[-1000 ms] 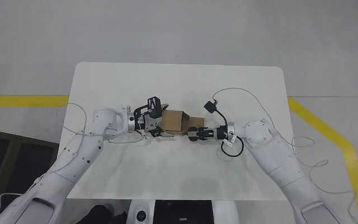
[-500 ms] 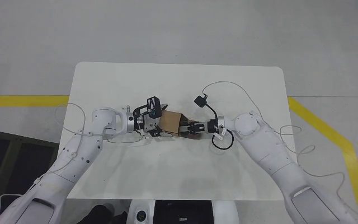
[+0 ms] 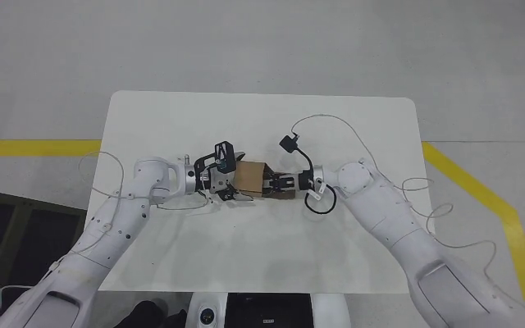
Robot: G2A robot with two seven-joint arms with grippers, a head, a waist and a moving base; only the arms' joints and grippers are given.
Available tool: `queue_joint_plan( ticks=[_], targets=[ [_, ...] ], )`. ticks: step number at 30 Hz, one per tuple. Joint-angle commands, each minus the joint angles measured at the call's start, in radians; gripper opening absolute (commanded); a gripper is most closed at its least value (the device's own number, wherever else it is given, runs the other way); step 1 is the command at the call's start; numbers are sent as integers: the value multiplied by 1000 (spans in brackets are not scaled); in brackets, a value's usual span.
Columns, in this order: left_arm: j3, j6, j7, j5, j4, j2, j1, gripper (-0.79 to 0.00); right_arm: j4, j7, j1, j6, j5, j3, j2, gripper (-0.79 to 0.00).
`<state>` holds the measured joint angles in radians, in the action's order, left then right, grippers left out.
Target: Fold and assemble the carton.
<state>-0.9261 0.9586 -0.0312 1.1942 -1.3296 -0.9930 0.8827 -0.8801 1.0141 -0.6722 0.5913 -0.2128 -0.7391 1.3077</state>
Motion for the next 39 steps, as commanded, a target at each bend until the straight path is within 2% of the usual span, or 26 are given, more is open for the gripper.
queue_joint_plan(
  ticks=[1,12,17,27,39],
  targets=[
    [-2,-2,-1,1,-1,0,1,0,-13,12,-9,-12,-3,-20,-10,-785],
    [-19,-3,-3,9,-1,-1,6,0,-171,77,-104,-141,54,-185,-96,-785],
    [-26,-1,-4,14,-9,0,12,0,-204,63,-119,-175,109,-210,-110,-785],
    [-38,1,-10,16,-22,0,23,0,-131,12,-75,-148,95,-154,-81,-785],
    [-45,5,-13,24,-22,-1,28,0,-61,64,-22,-120,8,-47,-23,-785]
  ],
)
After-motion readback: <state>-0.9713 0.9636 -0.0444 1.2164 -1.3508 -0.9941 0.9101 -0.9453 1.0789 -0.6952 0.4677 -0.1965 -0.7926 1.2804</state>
